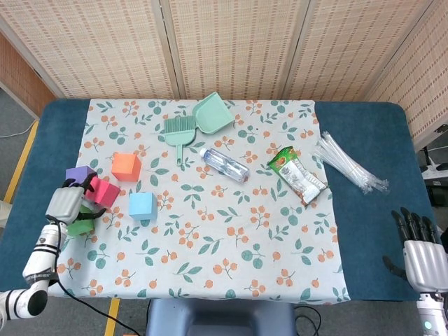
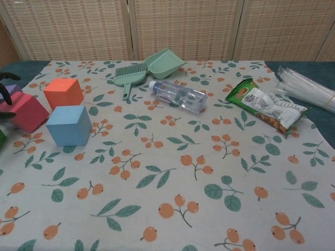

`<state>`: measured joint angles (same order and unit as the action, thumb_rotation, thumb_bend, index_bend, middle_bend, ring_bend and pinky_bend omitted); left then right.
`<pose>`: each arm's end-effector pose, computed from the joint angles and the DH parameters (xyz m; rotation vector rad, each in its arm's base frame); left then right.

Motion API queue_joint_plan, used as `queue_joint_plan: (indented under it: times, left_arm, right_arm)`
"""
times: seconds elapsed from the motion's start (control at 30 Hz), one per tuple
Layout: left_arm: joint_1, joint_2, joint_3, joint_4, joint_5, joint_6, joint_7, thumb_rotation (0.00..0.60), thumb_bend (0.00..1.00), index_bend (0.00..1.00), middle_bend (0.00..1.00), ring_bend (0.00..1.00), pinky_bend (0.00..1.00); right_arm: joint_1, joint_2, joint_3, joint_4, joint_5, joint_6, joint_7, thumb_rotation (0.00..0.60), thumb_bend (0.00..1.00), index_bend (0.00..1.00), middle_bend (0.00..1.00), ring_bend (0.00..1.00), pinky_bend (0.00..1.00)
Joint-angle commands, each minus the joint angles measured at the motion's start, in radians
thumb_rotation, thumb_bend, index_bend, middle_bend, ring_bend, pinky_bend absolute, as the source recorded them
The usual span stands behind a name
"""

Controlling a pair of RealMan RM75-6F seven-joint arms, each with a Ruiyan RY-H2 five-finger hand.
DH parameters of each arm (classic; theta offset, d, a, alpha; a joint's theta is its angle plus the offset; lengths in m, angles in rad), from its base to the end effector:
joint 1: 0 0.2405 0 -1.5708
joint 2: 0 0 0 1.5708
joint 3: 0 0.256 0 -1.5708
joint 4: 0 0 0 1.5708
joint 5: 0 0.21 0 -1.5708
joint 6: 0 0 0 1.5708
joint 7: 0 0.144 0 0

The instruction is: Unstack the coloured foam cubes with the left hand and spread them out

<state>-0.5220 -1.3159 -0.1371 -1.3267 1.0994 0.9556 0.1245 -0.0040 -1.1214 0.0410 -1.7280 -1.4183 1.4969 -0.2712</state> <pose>-0.3030 0.3369 0.0896 -1.5438 -1.0263 -0.6730 -0.3130 -0.1496 0.1521 1.3355 -0.8845 0.6765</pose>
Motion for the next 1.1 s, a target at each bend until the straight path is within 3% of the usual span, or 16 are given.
queue_joint_plan:
  times: [0.03,0.17,0.3,0.37,0.47,0.57,0.7,0.8,1.1]
  left_arm:
    - [0.027,0.04,0.004,-0.048,0.006,0.031,0.008,0.395,0.21,0.0,0.4,0.37,0.19]
    - [0.051,0.071,0.012,-0.105,0.055,0.09,0.001,0.377,0.21,0.0,0.44,0.39,0.22]
    - [0.086,0.094,0.019,-0.173,0.152,0.214,0.006,0.333,0.23,0.0,0.43,0.4,0.23]
    - [0.109,0.099,0.026,-0.199,0.207,0.284,-0.003,0.328,0.25,0.0,0.38,0.39,0.23]
    - [0.162,0.108,0.065,-0.22,0.318,0.407,-0.001,0.315,0.32,0.0,0.21,0.27,0.22]
    - [0.243,0.12,0.135,-0.225,0.452,0.543,-0.089,0.431,0.34,0.0,0.03,0.06,0.14]
    - [0.392,0.069,0.215,-0.136,0.595,0.793,-0.159,0.49,0.34,0.0,0.0,0.0,0.08]
    - [0.409,0.081,0.242,-0.118,0.639,0.799,-0.129,0.593,0.34,0.0,0.0,0.0,0.04]
    - [0.408,0.114,0.219,-0.134,0.566,0.705,-0.138,0.599,0.35,0.0,0.0,0.0,0.04]
  right_arm:
    - [-0.002,0.0,-0.002,-0.002,-0.004,0.003,0.0,0.6,0.11,0.0,0.0,0.0,0.0]
    - [-0.005,0.001,-0.003,-0.004,-0.011,0.011,0.002,0.6,0.12,0.0,0.0,0.0,0.0]
    - [-0.008,0.003,-0.003,-0.005,-0.018,0.018,0.007,0.6,0.11,0.0,0.0,0.0,0.0]
    - [-0.009,0.004,-0.004,-0.004,-0.021,0.021,0.008,0.6,0.11,0.0,0.0,0.0,0.0]
    - [-0.01,0.004,-0.004,-0.004,-0.027,0.025,0.011,0.6,0.11,0.0,0.0,0.0,0.0]
    - [-0.011,0.003,-0.005,0.002,-0.042,0.034,0.017,0.6,0.12,0.0,0.0,0.0,0.0]
    - [-0.019,-0.01,-0.003,0.016,-0.078,0.074,0.014,0.6,0.11,0.0,0.0,0.0,0.0]
    - [-0.021,-0.028,0.0,0.045,-0.118,0.109,0.021,0.6,0.12,0.0,0.0,0.0,0.0]
    - [-0.025,-0.042,-0.013,0.058,-0.139,0.106,0.028,0.6,0.12,0.0,0.0,0.0,0.0]
